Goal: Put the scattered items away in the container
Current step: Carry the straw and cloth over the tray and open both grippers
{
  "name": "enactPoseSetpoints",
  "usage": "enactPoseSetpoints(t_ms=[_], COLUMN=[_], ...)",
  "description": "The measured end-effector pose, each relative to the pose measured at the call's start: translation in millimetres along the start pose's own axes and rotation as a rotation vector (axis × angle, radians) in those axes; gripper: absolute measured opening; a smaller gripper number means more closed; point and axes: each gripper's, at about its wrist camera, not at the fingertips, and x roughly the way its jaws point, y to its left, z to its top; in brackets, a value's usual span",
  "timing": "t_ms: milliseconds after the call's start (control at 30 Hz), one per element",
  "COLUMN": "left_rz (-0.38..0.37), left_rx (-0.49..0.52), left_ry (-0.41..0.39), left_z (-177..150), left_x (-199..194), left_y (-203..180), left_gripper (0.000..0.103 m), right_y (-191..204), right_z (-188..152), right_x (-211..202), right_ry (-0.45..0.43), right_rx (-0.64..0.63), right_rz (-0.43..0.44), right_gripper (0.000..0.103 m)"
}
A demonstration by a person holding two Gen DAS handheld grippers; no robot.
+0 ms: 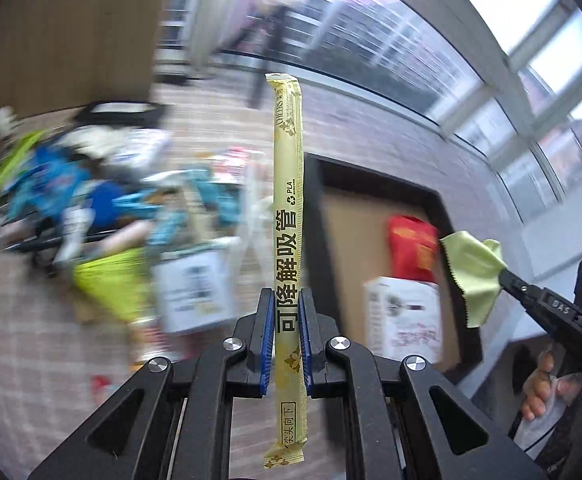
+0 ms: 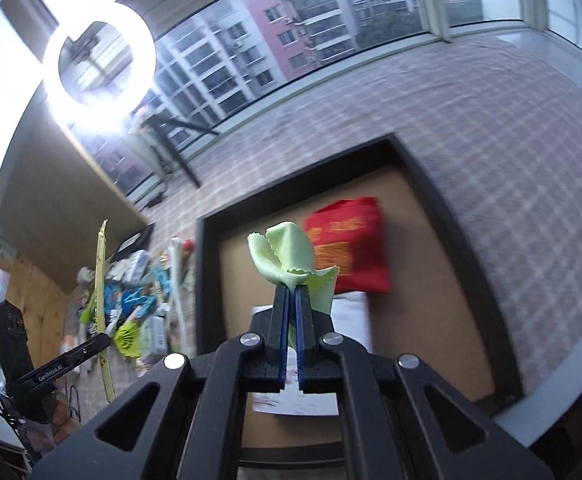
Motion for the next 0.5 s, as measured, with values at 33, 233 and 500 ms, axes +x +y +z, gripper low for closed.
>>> enactPoseSetpoints(t_ms=[33,233,500], left_rz=[-0.012,-0.038,0.001], left_rx=[0.021,0.111,0.172], left_ry=[0.009,0.050,0.026], left_z=[1,3,3], left_x=[6,44,61], left_y=[-13,-76,-108], left_gripper=[0.011,0.011,0.056], right_y=[-8,-50,-63], right_z=[-2,-11,-13], right_x=[-4,-20,-22], right_ry=[-0.004,-0.019,-0.024], right_rx=[0.010,0.071,0.054], right_rz=[-0.015,-0.081,-0.094], right_gripper=[0.003,0.003,0.039])
